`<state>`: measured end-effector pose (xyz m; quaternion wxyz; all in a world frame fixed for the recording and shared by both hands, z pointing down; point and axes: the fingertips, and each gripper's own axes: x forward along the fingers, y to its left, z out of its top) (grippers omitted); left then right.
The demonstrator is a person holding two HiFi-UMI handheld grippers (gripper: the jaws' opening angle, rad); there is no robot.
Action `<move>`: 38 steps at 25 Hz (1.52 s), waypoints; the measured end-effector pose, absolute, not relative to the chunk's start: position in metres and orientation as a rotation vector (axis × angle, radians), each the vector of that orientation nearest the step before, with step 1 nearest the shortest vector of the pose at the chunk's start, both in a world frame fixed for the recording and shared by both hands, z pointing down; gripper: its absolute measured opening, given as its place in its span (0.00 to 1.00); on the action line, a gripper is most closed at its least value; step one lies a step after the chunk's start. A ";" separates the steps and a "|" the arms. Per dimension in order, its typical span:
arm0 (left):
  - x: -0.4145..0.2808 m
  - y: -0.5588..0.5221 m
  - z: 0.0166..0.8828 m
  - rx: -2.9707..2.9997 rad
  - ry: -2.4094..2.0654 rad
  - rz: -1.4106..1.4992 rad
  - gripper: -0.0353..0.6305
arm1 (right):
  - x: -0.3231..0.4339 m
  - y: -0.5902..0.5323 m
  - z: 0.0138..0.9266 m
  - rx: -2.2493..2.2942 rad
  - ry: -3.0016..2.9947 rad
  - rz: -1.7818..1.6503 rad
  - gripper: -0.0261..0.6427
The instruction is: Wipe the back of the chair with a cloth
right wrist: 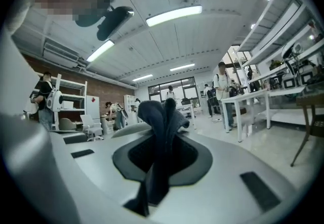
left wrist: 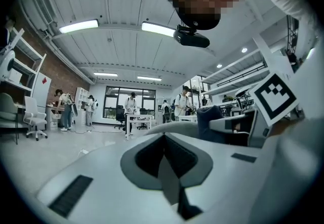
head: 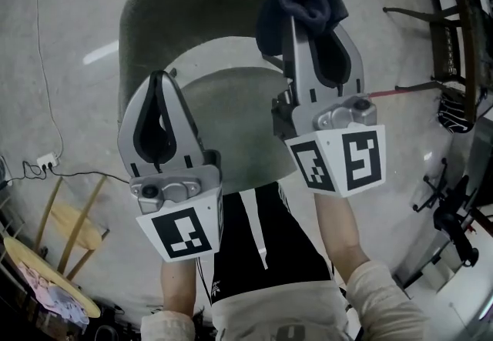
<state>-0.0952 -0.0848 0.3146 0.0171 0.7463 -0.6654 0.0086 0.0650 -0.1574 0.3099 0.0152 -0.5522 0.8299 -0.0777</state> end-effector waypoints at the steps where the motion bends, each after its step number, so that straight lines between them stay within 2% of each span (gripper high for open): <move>1: -0.100 -0.082 0.316 2.302 -2.083 0.031 0.08 | 0.055 -0.152 0.311 -1.672 2.612 -0.249 0.13; 8: -0.143 -0.058 0.329 2.172 -2.193 0.055 0.08 | -0.031 -0.122 0.335 -1.350 2.818 -0.291 0.13; 21: -0.194 -0.018 0.343 2.022 -2.326 0.120 0.08 | -0.132 -0.086 0.381 -1.034 3.007 -0.379 0.13; 29: -0.205 -0.005 0.346 1.972 -2.350 0.126 0.08 | -0.157 -0.091 0.397 -1.019 3.060 -0.364 0.13; 38: -0.196 -0.013 0.350 1.989 -2.321 0.129 0.08 | -0.127 -0.127 0.408 -1.251 3.021 -0.342 0.13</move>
